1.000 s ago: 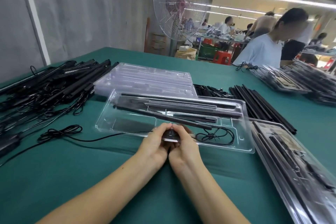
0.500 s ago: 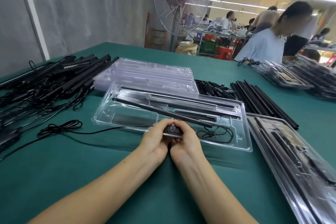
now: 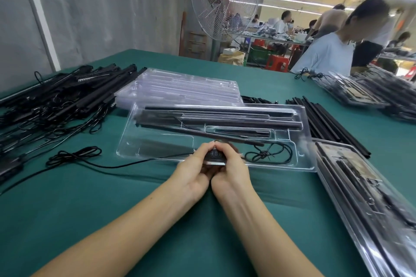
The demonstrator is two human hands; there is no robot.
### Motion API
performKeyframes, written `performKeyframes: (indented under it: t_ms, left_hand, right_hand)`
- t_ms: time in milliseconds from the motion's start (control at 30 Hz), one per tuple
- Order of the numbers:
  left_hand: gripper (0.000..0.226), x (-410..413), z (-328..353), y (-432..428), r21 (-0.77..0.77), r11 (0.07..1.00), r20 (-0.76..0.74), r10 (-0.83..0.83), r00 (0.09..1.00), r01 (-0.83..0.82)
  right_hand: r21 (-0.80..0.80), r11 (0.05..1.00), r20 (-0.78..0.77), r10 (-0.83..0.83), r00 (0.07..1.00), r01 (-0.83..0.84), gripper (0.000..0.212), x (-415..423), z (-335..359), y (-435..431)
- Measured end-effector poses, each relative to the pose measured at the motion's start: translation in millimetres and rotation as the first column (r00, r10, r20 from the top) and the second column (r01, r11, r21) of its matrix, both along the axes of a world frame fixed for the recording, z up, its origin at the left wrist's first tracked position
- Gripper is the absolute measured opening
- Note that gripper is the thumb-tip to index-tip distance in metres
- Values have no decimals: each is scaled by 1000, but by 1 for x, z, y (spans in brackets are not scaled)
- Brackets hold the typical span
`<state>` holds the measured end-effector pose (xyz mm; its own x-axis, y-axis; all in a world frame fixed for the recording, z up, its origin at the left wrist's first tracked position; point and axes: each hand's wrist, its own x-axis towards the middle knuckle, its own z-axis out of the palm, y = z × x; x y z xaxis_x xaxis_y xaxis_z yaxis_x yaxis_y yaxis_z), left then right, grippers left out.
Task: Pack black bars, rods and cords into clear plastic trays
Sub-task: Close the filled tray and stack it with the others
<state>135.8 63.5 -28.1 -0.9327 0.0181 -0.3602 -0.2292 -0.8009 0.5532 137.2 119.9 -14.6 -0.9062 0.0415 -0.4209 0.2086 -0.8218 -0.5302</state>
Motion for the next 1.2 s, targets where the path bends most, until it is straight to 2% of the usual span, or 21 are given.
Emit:
performKeyframes:
  t_ms: [200, 333, 433, 733, 1000, 1200]
  left_hand:
    - [39, -1, 3, -5, -49, 998, -7, -48, 999, 47]
    - [18, -2, 3, -6, -12, 999, -2, -50, 999, 50]
    - [11, -5, 1, -7, -6, 998, -13, -55, 998, 55]
    - [8, -9, -1, -6, -39, 998, 3, -50, 999, 50]
    - [11, -13, -1, -8, -65, 998, -22, -26, 999, 25]
    - [7, -14, -4, -10, -115, 991, -11, -67, 998, 65]
  right_hand:
    - [-35, 999, -7, -11, 1000, 11, 17, 1, -2, 2]
    - [5, 999, 0, -38, 999, 38, 17, 2, -3, 0]
    - [-5, 999, 2, -46, 999, 46, 18, 3, -2, 0]
    - [-26, 997, 34, -71, 997, 72, 20, 4, 2, 0]
    - [-60, 998, 40, -20, 999, 22, 19, 1, -4, -1]
    - [54, 998, 13, -46, 999, 45, 13, -4, -7, 1]
